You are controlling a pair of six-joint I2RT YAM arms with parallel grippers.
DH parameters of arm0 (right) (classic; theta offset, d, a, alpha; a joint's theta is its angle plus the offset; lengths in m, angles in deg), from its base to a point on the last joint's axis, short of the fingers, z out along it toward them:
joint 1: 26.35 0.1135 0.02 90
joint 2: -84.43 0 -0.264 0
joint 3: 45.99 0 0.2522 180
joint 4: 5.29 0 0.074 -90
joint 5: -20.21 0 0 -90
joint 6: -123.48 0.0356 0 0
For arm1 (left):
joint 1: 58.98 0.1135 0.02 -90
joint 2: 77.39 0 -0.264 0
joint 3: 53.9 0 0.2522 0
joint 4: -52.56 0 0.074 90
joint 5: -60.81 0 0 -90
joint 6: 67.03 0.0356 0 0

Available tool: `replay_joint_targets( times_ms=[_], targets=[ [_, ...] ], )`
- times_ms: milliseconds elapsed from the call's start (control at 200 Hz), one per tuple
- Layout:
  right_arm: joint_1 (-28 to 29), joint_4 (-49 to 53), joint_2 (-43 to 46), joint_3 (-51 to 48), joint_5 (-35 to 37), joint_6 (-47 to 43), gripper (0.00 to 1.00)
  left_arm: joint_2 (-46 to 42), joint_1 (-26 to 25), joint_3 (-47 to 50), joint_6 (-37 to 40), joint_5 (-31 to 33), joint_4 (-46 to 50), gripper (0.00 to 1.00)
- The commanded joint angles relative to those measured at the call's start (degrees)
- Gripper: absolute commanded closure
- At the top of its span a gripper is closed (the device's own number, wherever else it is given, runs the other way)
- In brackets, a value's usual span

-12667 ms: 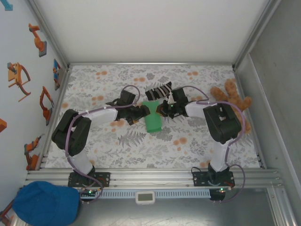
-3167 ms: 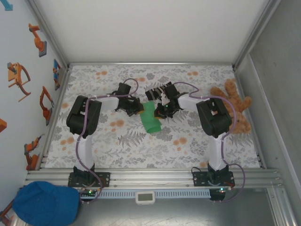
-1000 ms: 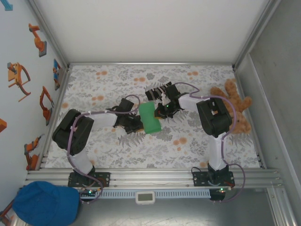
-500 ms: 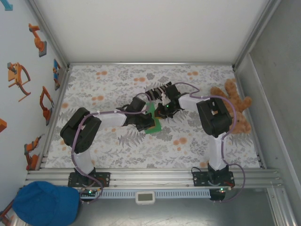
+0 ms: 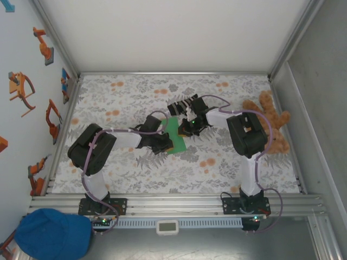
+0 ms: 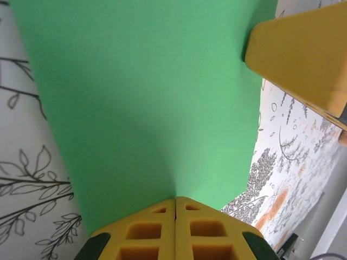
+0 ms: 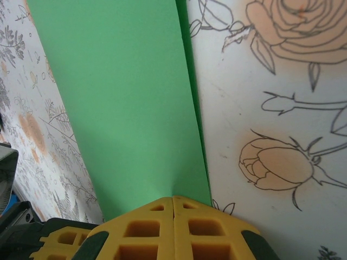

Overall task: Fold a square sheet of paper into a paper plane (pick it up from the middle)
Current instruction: First fold the square sheet of paper in half at the center of the table.

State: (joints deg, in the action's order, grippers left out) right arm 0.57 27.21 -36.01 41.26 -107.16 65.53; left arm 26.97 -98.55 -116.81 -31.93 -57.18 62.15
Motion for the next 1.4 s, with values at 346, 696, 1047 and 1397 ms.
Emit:
replay_joint_targets(
  times_ms=[346, 696, 1047, 1397],
  targets=[
    [-1.7, 8.6, -8.9, -5.6, 19.8, 0.0, 1.00, -5.9, 2.3, 9.7, 3.0, -1.1, 9.3, 1.00],
    [-1.7, 8.7, -8.7, -5.6, 19.9, 0.2, 1.00, -11.9, 2.1, 3.4, -0.4, -1.9, 3.8, 1.00],
    [-1.8, 8.7, -8.8, -5.5, 19.9, 0.3, 1.00, -1.1, -0.8, 0.8, -2.5, -1.8, 1.6, 1.00],
    [-1.9, 8.1, -7.5, -6.2, 19.2, 0.9, 1.00, -9.7, 2.9, 6.4, 4.7, -2.0, 14.0, 1.00]
  ],
)
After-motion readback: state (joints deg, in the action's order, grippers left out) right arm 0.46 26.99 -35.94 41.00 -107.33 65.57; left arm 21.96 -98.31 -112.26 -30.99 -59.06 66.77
